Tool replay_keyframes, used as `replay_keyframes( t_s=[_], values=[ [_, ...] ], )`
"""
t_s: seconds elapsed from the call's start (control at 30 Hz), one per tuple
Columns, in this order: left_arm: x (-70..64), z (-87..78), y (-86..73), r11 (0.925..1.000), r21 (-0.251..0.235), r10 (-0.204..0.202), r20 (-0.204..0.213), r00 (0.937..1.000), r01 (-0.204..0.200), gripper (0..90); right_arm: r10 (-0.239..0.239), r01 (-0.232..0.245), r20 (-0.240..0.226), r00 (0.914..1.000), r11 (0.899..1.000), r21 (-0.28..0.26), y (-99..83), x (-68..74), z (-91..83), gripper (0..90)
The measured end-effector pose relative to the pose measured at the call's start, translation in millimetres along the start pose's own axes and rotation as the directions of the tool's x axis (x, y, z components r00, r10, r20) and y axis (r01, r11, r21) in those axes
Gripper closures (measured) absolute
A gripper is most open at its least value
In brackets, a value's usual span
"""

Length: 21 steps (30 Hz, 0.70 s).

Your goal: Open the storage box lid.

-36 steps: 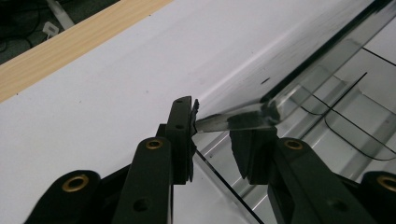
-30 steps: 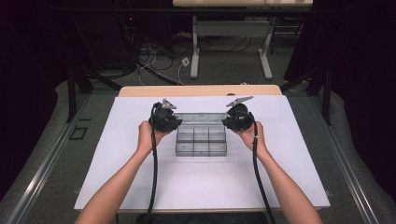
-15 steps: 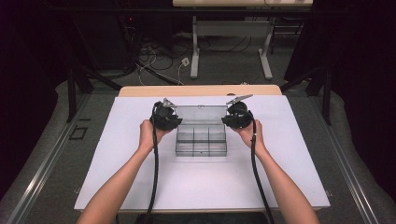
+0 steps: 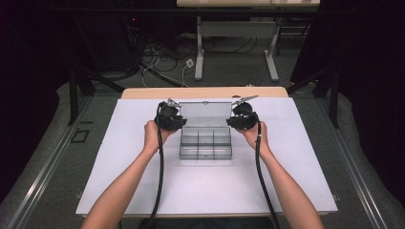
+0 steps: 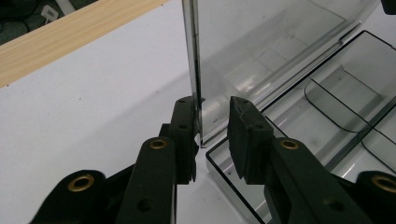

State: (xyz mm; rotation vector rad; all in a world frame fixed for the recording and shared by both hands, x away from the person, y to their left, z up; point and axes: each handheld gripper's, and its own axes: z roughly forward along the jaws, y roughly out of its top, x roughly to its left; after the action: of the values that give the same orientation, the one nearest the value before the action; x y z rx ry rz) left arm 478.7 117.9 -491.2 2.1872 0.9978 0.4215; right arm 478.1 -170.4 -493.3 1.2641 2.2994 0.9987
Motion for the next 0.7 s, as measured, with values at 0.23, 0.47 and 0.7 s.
replay_keyframes(
  t_s=[0.23, 0.47, 0.7],
  values=[
    [0.1, -0.5, 0.7, 0.9999, 0.005, -0.012, 0.004, 0.9999, 0.012, 71.1, 0.013, -0.013, -0.002, 0.9999, 1.0, 0.007, 1.0, -1.5, 0.5, 78.1],
    [0.8, 0.6, 0.5, 1.0, 0.0, -0.009, 0.0, 1.0, 0.009, 71.1, 0.018, -0.018, 0.003, 0.9998, 1.0, 0.009, 2.0, -1.2, 1.6, 78.2],
    [0.9, 2.8, 2.7, 1.0, 0.0, -0.009, -0.011, 0.9999, 0.009, 71.0, 0.017, -0.017, 0.008, 0.9998, 1.0, 0.005, 2.0, -1.5, 3.0, 78.4]
  ],
)
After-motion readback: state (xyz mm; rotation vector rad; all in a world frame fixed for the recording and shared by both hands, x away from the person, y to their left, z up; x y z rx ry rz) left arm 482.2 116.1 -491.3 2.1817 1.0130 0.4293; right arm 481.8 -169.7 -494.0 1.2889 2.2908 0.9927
